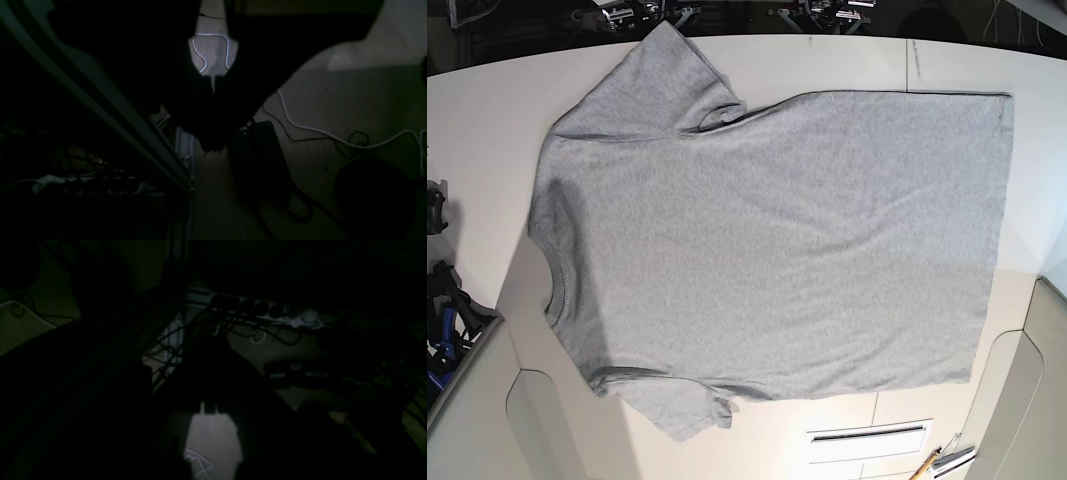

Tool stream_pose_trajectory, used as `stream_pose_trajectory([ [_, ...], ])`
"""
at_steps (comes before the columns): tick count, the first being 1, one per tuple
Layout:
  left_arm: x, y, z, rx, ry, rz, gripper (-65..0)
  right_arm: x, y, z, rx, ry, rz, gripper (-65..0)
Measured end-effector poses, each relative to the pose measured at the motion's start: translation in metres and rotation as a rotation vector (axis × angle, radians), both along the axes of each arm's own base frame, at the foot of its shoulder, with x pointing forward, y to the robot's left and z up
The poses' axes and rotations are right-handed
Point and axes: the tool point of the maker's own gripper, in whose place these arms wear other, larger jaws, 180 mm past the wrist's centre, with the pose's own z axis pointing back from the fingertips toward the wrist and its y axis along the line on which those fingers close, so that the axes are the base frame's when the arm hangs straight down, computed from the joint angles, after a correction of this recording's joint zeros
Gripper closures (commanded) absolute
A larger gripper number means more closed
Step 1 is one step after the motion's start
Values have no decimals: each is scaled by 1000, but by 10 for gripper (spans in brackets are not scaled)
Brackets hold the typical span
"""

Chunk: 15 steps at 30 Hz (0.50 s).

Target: Fold the T-shirt properly

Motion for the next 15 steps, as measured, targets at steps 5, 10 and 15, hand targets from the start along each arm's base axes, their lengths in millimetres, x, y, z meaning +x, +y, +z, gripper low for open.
stream_pose_trajectory([
  [5, -5, -1, 1, -3, -28, 2, 0, -5, -1, 0, 0, -1, 0, 0],
  [10, -29, -1, 4, -6, -27, 3, 0, -30, -14, -1, -29, 26, -7, 0],
  [15, -47, 5, 11, -26, -56, -2, 0, -58, -33, 3, -49, 35, 0, 0],
])
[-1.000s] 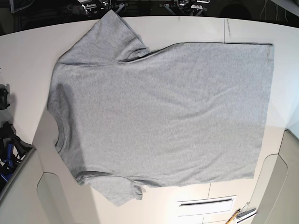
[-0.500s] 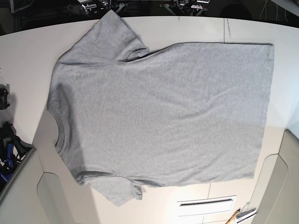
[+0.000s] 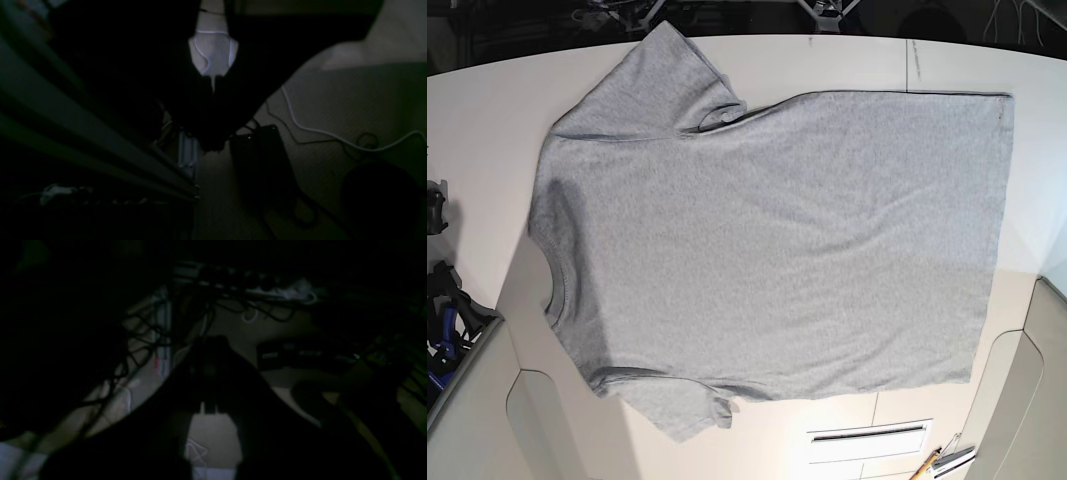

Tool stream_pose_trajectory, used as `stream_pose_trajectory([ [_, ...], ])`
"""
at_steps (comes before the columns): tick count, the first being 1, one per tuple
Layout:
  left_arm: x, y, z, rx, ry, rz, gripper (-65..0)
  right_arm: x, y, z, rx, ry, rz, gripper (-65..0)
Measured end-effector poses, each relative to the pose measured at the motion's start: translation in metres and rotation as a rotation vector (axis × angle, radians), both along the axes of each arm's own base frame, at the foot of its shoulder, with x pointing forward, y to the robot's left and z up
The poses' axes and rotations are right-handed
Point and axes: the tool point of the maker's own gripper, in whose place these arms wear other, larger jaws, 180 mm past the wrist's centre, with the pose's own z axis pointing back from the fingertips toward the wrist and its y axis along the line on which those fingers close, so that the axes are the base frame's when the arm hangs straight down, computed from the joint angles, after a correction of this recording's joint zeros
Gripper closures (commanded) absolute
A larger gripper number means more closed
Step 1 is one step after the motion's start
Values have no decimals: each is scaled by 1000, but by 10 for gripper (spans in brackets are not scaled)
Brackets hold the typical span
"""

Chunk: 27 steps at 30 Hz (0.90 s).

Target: Fold the T-shirt properly

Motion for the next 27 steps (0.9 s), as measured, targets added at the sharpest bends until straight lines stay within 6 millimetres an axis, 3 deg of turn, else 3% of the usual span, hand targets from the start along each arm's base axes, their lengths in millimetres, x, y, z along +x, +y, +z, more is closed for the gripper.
stream_pose_trajectory([
  [10, -58, 43, 34, 60, -35, -37, 0, -53, -23, 29, 4, -24, 39, 0],
  [15, -76, 70, 69, 78, -84, -43, 0, -73, -24, 60, 47, -69, 57, 0],
  [18, -84, 72, 96, 18, -102, -64, 0, -84, -33, 83, 30, -87, 51, 0],
  [24, -106, 65, 156, -135, -95, -166, 0, -78, -43, 139, 3, -192, 32, 0],
  [27, -100, 57, 188, -194, -129, -250, 0, -67, -38, 172, 35, -252, 36, 0],
])
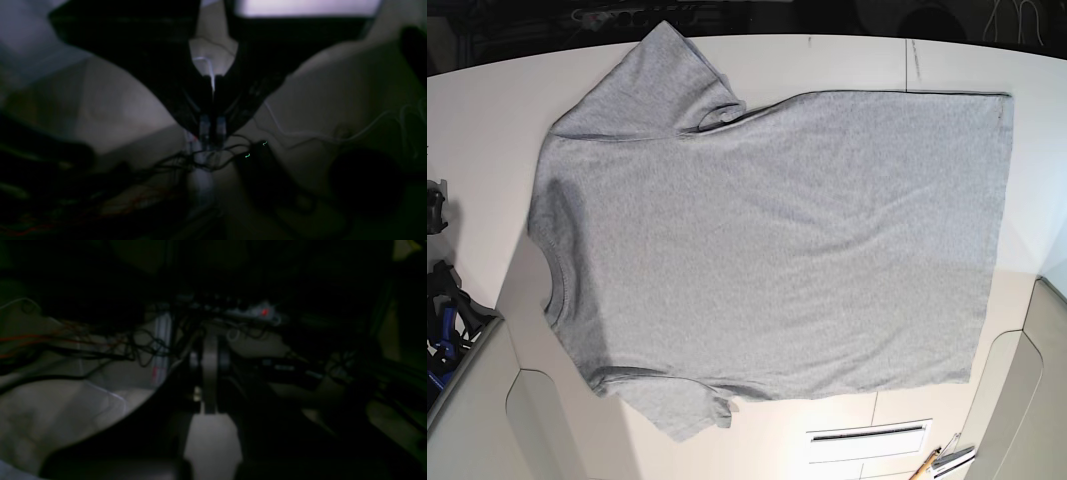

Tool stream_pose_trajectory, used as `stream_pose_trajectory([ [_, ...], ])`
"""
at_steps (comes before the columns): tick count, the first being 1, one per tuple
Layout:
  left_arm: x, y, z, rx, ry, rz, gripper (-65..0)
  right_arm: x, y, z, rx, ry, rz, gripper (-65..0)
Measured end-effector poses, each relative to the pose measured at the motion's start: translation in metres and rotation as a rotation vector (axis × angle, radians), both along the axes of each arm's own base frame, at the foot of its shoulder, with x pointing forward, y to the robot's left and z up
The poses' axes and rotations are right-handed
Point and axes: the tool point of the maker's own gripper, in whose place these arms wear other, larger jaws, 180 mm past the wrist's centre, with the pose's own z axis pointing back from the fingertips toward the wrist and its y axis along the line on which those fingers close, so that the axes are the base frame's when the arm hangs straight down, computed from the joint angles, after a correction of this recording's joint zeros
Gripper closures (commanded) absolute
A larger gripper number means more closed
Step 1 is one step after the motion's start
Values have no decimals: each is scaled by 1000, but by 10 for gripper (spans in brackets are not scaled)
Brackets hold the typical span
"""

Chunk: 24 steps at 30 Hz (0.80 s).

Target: Fold the T-shirt properly

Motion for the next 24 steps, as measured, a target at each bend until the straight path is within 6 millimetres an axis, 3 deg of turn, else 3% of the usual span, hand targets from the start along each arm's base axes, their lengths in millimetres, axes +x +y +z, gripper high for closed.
stream_pose_trajectory([
  [3, 19, -6, 34, -53, -56, -58, 0, 18, 0, 33, 21, -67, -16, 0],
  [6, 39, -8, 62, -108, -70, -54, 0, 49, -4, 63, 47, -159, -63, 0],
  [12, 103, 0, 120, -244, -224, 38, 0, 106, -24, 101, 130, -307, -283, 0],
  [18, 131, 32, 130, -206, -252, 126, 0, 161, -55, 127, 285, -477, -572, 0],
  [24, 160, 37, 139, -249, -314, 169, 0, 200, -53, 151, 595, -579, -729, 0],
])
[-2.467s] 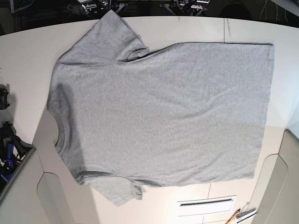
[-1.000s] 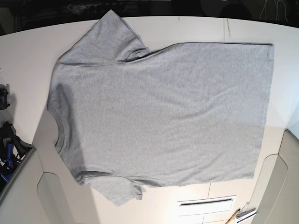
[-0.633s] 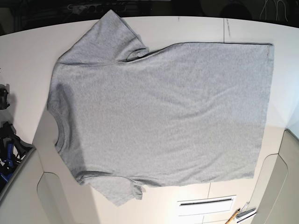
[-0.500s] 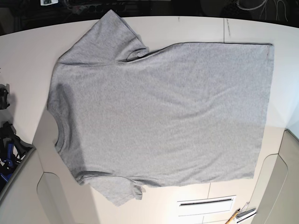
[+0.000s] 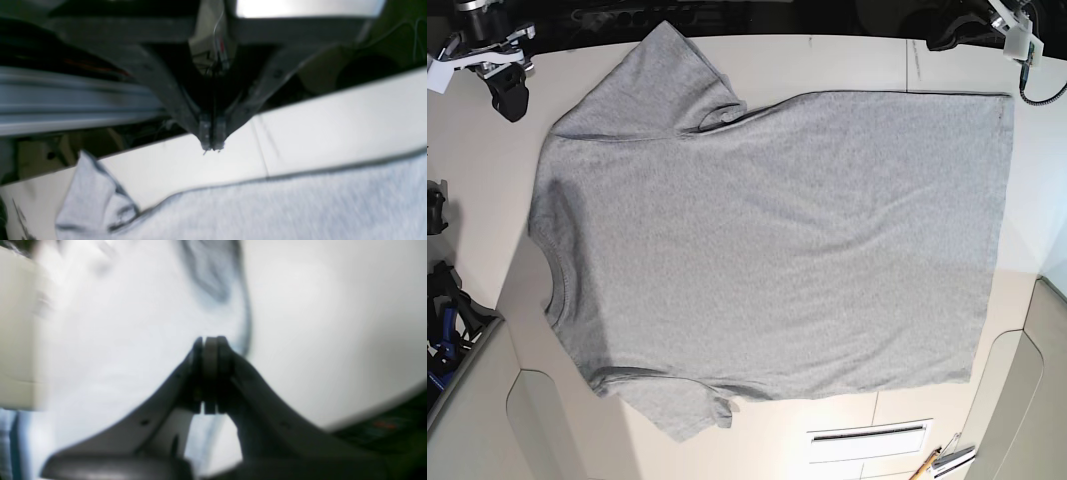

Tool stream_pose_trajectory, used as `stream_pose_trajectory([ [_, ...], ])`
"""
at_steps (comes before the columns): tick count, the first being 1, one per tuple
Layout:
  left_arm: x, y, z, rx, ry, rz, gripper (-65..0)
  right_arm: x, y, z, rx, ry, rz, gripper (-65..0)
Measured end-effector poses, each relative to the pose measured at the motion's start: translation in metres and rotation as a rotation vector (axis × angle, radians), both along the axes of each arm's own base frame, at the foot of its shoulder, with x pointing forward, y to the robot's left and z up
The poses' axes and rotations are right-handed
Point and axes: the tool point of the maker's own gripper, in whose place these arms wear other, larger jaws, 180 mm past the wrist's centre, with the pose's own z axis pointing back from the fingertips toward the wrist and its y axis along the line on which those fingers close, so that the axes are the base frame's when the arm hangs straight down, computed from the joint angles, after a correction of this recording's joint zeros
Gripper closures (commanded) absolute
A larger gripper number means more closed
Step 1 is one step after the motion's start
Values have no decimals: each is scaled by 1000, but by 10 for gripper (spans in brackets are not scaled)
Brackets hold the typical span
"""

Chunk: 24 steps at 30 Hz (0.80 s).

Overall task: Fold the T-shirt properly
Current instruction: 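Reach both grippers down to the shirt's shoulder corners and grasp them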

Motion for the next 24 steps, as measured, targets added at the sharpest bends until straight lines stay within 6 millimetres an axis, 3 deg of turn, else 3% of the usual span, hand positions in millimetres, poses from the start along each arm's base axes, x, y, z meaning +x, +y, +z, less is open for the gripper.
stream_pose_trajectory([
  [4, 9, 0, -2, 12, -2, -17, 0, 5, -1, -8, 119, -49, -121, 0],
  [8, 17, -1, -4, 23, -5, -33, 0, -5, 2, -48, 213, 33, -185, 0],
  [11, 19, -1, -4, 26, -7, -36, 0, -5, -3, -65, 230, 61, -217, 0],
  [15, 23, -1, -3, 27, -18, -37, 0, 3, -3, -72, 161, 76, -193, 0],
  [17, 21, -1, -4, 30, -8, -41, 0, 4, -1, -74, 149, 86, -193, -180],
  [19, 21, -1, -5, 31, -6, -42, 0, 4, 0, -75, 153, 91, -198, -304],
  [20, 21, -1, -4, 30, -7, -42, 0, 4, 0, -77, 150, 100, -206, -334],
  [24, 21, -1, -5, 31, -6, -43, 0, -1, -3, -83, 136, 142, -244, -341],
])
